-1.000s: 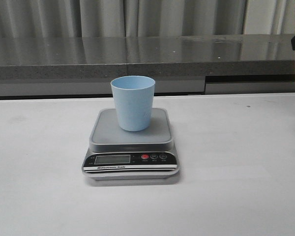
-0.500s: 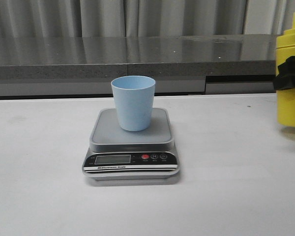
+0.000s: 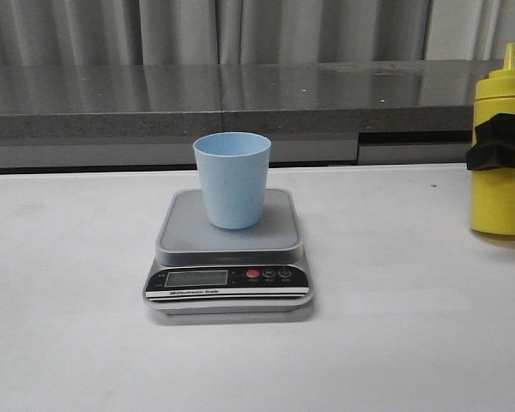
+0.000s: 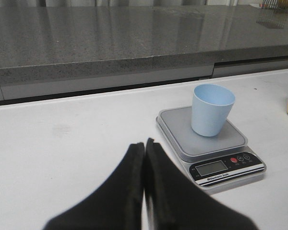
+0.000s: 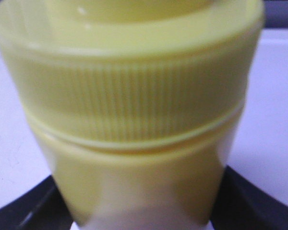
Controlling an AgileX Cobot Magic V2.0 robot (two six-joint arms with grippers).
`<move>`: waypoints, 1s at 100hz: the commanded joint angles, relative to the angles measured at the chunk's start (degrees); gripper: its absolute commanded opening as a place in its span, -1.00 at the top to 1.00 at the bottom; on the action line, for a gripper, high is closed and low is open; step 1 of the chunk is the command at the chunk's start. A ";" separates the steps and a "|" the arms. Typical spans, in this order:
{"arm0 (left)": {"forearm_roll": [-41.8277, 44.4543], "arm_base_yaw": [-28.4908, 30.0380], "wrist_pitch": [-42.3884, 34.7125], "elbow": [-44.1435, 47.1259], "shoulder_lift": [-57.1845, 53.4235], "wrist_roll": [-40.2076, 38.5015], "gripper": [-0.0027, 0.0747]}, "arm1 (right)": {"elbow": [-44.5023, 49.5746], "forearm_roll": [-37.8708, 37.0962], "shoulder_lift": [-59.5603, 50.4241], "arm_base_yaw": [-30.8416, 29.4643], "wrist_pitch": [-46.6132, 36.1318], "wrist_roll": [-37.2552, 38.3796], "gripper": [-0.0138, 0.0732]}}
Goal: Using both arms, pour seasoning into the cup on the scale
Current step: 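Lower the bottle onto the table with the right gripper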
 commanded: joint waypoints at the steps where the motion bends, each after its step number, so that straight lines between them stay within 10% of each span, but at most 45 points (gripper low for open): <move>1: -0.59 0.10 -4.57 -1.57 0.67 -0.44 0.98 | -1.26 0.07 -2.00 -0.25 -2.86 -0.33 -0.33; 100: -0.59 0.10 -4.57 -1.57 0.67 -0.44 0.98 | 7.07 -2.75 -9.63 -0.25 -0.55 -0.33 -0.72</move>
